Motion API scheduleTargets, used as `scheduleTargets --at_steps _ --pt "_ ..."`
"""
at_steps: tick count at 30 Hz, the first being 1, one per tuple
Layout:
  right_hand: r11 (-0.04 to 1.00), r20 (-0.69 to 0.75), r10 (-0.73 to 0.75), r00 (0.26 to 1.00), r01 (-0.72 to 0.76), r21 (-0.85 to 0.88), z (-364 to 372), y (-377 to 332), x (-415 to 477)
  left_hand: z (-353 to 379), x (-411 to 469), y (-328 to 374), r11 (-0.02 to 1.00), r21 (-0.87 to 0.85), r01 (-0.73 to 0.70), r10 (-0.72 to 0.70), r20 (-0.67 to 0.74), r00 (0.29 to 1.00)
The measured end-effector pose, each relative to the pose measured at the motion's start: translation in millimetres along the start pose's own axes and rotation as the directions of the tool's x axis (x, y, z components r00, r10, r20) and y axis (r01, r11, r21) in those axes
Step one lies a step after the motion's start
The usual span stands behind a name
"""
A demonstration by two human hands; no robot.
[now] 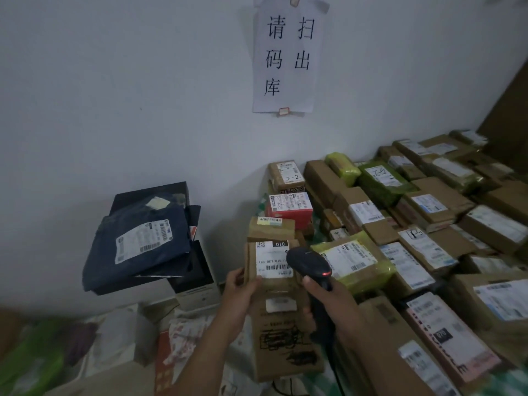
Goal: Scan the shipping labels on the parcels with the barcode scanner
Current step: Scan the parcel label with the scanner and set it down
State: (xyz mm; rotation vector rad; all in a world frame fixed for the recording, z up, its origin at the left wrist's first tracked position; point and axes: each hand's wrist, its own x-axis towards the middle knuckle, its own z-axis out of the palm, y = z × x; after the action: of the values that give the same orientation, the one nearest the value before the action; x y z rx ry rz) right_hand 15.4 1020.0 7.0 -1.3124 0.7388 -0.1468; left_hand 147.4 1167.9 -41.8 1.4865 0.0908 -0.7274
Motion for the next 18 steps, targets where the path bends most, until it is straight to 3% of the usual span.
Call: scheduleTargets --at_steps 3,9,14,18 --pt "0.997 -0.031 -0.073 0.997 0.072 -0.033 8.5 -15.5 -1.9 -13.2 3.5 14.1 0.999 -0.046 0.010 -0.007 0.070 0.998" --pt "0.914 -0.083 -0.233 0.969 0.189 -0.359 9.7 -30.6 -2.5 -28.4 19.3 31.9 0.989 0.038 -0.146 0.143 0.062 0.988" --pt "0.891 -0.118 -0.175 0.977 0.106 -0.441 -5.8 -33.4 -13.7 -28.7 24.6 38.3 0.960 0.130 -0.246 0.248 0.003 0.969" --pt "0.893 -0.085 -0.101 0.991 0.053 -0.447 -10.2 -37.9 -23.3 -33.9 35.9 35.4 0.946 0.209 -0.248 0.256 -0.014 0.966"
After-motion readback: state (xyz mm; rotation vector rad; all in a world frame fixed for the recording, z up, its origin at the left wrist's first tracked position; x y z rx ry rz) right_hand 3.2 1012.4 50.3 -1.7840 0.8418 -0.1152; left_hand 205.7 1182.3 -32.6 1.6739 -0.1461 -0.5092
